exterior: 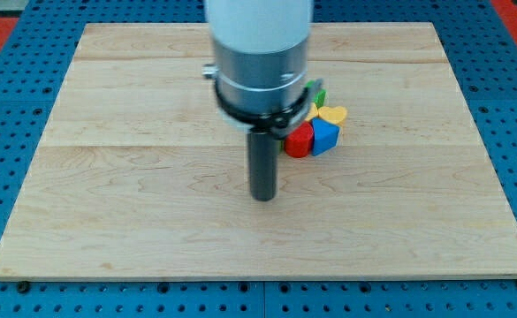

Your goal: Separate the green circle from the group of blocks

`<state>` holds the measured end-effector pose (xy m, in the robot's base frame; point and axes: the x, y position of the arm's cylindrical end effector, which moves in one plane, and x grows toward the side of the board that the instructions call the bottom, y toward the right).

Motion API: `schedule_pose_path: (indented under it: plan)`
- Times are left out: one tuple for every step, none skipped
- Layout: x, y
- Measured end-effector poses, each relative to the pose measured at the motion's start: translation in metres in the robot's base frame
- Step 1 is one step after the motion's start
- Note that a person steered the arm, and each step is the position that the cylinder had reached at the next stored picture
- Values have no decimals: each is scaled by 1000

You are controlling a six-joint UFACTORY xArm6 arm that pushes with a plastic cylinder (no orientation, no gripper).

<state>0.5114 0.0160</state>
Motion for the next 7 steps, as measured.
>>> schedule_pose_path:
  plan:
    - [-7, 71]
    - [-30, 90]
    - [-62, 90]
    - [-93, 87]
    - [-118, 90]
    - [-122, 93]
    - [-122, 97]
